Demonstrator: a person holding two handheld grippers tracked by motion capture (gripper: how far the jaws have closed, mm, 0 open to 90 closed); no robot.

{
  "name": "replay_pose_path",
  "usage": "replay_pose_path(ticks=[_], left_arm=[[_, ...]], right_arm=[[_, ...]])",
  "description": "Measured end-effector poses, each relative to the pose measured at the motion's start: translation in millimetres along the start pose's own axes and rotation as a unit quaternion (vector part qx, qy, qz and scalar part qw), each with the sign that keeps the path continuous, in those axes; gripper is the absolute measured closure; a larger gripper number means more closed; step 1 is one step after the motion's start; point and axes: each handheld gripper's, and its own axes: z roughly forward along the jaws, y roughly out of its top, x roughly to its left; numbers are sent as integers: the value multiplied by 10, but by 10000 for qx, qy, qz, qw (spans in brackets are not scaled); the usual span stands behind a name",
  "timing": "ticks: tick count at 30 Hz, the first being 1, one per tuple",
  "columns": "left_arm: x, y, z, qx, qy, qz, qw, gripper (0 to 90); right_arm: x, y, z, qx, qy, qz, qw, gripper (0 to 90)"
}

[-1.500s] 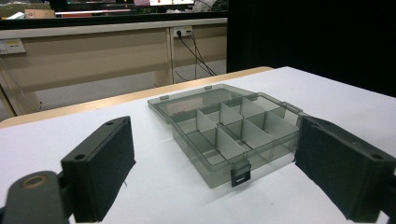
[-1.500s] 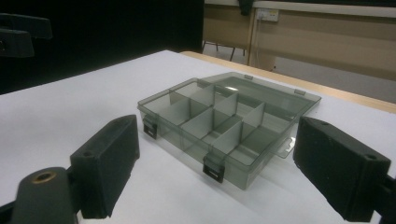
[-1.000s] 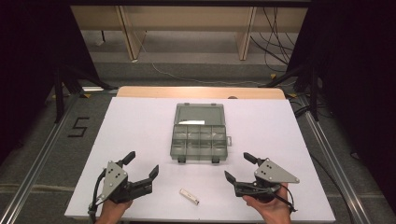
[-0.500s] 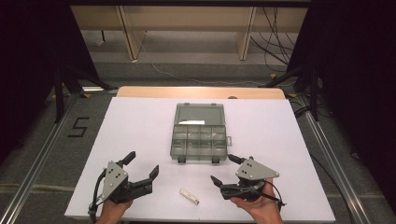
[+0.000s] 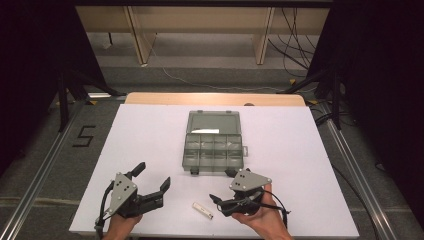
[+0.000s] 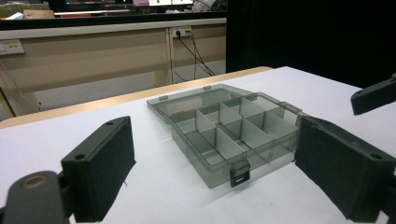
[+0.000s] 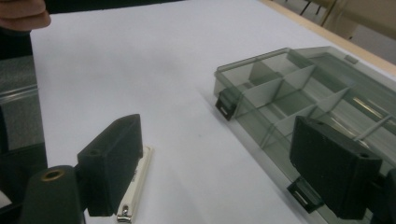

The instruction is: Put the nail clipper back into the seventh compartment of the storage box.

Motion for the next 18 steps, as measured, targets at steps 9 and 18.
replay_pose_path(ticks=[9, 18], left_arm=[[3, 1, -2, -1, 2, -8, 10000, 117], [-1, 1, -7, -6, -12, -10, 10000, 117]], right_arm=[[61, 68, 228, 869, 532, -258, 9945, 247], [191, 126, 442, 1751, 870, -607, 9788, 295]])
